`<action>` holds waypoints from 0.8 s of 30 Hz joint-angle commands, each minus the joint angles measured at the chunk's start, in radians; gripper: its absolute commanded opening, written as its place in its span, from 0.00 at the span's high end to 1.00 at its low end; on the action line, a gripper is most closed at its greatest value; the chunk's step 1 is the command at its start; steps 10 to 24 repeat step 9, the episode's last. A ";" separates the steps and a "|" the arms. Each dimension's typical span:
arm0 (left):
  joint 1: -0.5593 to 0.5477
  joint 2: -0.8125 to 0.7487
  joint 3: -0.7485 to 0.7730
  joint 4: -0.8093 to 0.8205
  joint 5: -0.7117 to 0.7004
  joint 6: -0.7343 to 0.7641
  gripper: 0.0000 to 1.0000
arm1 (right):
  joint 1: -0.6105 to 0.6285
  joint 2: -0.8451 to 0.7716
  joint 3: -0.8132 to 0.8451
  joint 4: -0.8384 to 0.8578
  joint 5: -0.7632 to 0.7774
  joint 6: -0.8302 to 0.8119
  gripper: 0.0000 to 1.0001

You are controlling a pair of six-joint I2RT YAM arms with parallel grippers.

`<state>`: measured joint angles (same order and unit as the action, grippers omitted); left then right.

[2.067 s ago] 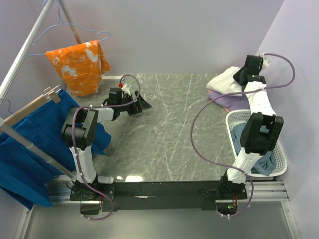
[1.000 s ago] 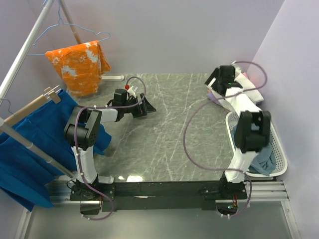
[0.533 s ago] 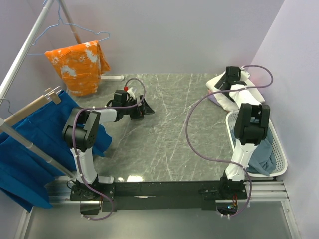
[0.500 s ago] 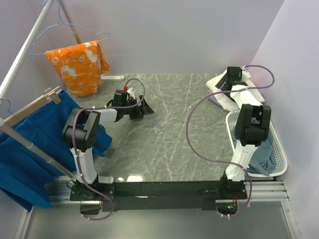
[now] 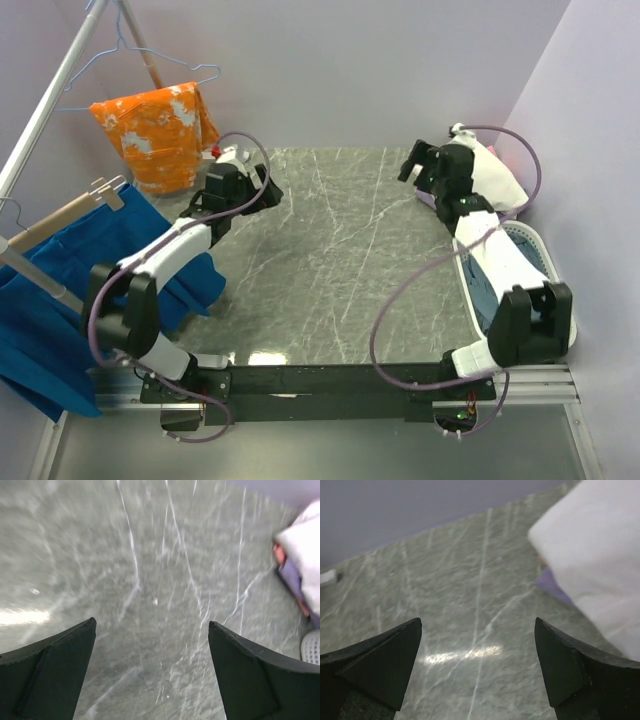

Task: Fold and stack the t-shirts
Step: Put the neatly folded tshirt into the corner of the board with the right arm

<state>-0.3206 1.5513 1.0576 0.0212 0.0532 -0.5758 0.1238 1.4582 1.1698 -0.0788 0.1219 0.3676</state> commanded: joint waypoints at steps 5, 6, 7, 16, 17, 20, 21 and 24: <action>-0.028 -0.246 -0.083 -0.035 -0.200 0.060 0.01 | 0.163 -0.243 -0.209 0.042 0.022 -0.088 0.00; -0.028 -0.266 -0.096 -0.029 -0.214 0.063 0.01 | 0.172 -0.275 -0.234 0.047 0.036 -0.090 0.00; -0.028 -0.293 -0.110 -0.032 -0.223 0.070 0.01 | 0.180 -0.291 -0.255 0.047 0.044 -0.085 0.00; -0.031 -0.319 -0.117 -0.046 -0.262 0.074 0.00 | 0.188 -0.329 -0.312 0.048 0.033 -0.064 0.00; -0.031 -0.319 -0.117 -0.046 -0.262 0.074 0.00 | 0.188 -0.329 -0.312 0.048 0.033 -0.064 0.00; -0.031 -0.319 -0.117 -0.046 -0.262 0.074 0.00 | 0.188 -0.329 -0.312 0.048 0.033 -0.064 0.00; -0.031 -0.319 -0.117 -0.046 -0.262 0.074 0.00 | 0.188 -0.329 -0.312 0.048 0.033 -0.064 0.00; -0.031 -0.319 -0.117 -0.046 -0.262 0.074 0.00 | 0.188 -0.329 -0.312 0.048 0.033 -0.064 0.00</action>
